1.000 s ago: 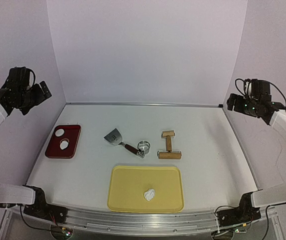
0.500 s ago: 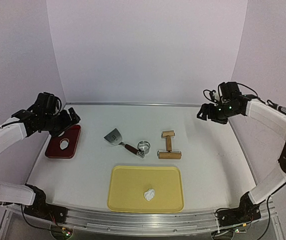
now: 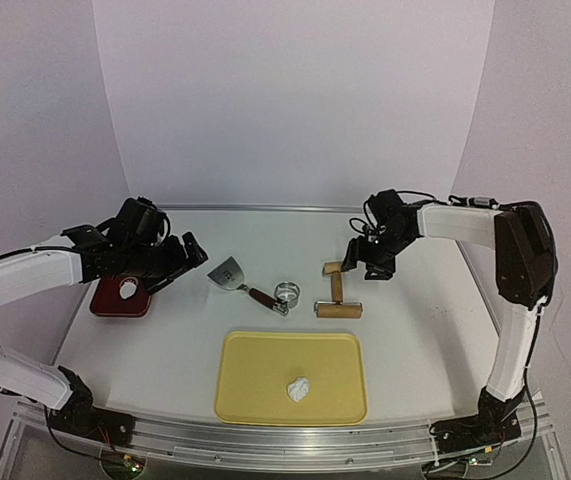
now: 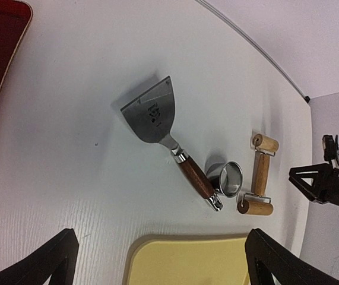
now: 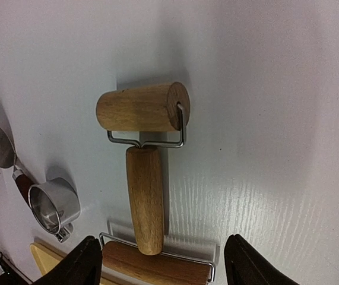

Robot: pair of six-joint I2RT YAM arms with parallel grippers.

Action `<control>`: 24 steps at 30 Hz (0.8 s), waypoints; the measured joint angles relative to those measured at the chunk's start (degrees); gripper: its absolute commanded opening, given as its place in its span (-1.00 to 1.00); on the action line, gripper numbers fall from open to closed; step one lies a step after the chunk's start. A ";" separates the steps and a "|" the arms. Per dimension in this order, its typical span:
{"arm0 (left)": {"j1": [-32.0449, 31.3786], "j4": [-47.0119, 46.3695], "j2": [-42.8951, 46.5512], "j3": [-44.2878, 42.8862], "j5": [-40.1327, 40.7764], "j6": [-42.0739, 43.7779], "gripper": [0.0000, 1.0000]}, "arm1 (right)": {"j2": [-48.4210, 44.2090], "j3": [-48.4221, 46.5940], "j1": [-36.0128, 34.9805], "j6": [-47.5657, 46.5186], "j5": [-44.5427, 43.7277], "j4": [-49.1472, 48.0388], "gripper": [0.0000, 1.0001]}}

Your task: Roll out the dumpling wrappers from the dough

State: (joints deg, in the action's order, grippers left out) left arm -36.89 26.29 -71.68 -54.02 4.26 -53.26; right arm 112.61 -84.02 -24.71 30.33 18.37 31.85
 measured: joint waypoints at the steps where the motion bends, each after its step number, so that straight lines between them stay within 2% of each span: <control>1: -0.38 0.02 0.01 0.00 0.04 -0.74 0.99 | 0.96 -0.38 -0.41 0.25 0.20 0.21 0.40; 8: -1.06 -0.02 -0.96 -1.32 0.06 -2.11 0.99 | 7.86 -5.67 -2.84 0.97 0.43 2.40 0.30; 12: -1.06 0.10 -4.24 -4.84 -0.28 -1.65 0.99 | 9.70 -7.97 -4.37 0.24 -0.83 3.71 0.16; 17: -1.11 -0.54 -4.83 -5.18 -1.17 -1.66 0.99 | 11.76 -10.18 -6.86 -1.91 -4.33 5.33 -0.03; 24: -1.11 -0.35 -6.44 -6.88 -1.72 -0.44 0.99 | 13.48 -13.80 -9.89 -3.66 -11.16 9.38 -0.07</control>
State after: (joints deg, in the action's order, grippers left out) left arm -38.00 25.94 -78.12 -60.89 2.54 -53.70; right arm 126.09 -97.81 -34.60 26.67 7.22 41.23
